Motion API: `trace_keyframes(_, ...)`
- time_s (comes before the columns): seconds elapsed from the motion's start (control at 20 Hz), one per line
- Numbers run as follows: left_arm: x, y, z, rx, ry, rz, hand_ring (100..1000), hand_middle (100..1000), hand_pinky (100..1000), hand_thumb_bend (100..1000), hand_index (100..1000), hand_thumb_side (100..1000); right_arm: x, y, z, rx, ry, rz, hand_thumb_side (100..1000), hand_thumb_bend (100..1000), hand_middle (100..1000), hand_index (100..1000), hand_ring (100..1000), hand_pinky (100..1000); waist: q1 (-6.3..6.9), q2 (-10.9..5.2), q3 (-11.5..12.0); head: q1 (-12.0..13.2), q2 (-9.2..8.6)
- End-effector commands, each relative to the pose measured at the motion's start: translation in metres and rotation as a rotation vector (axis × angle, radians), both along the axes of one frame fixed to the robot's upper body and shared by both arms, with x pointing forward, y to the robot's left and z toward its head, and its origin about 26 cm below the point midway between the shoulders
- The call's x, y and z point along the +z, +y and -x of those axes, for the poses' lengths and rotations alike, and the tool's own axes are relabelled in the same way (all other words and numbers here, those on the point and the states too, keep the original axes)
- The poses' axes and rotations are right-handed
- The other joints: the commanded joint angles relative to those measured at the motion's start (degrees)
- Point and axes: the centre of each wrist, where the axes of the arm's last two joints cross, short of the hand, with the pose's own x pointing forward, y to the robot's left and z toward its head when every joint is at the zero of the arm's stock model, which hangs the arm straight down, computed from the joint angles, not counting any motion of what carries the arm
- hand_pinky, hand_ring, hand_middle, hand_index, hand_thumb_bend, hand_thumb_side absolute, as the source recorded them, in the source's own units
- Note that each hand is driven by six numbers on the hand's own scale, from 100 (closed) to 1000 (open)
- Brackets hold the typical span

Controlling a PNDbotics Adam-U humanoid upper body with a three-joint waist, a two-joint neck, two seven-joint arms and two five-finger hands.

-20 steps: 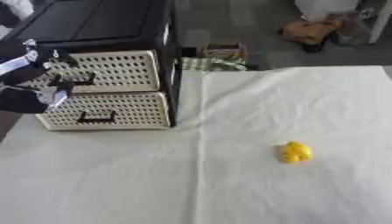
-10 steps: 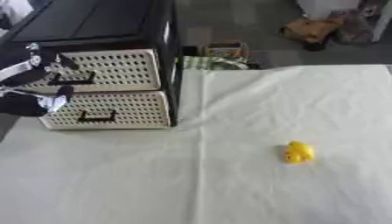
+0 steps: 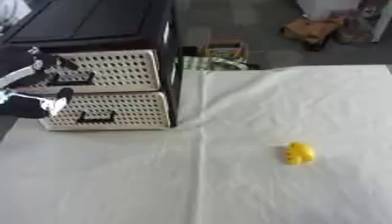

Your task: Pick up objects from table and place into drawer.

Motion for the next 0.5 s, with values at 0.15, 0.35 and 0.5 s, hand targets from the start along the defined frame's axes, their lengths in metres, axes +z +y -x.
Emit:
trace_keyframes(0.15,0.0078,0.0063,0.0008,0.035,-0.032,-0.036,100,100,100,105,832,408,0.0091,-0.0025,0.0031,-0.005,-0.029,0.014,911,433,324,823,645,791,-0.06,-0.81,0.0,0.1,-0.63)
trace_keyframes(0.35,0.0070,0.0065,-0.0003,0.046,-0.037,-0.078,100,100,100,105,820,408,0.0089,-0.0023,0.0031,-0.003,-0.026,0.008,901,433,322,824,645,791,0.03,-0.56,0.0,0.3,-0.60)
trace_keyframes(0.5,0.0053,0.0069,-0.0015,0.056,-0.034,-0.116,100,100,100,105,802,408,0.0087,-0.0025,0.0031,-0.003,-0.025,0.001,897,433,321,823,645,791,-0.01,-0.45,-0.1,0.4,-0.74)
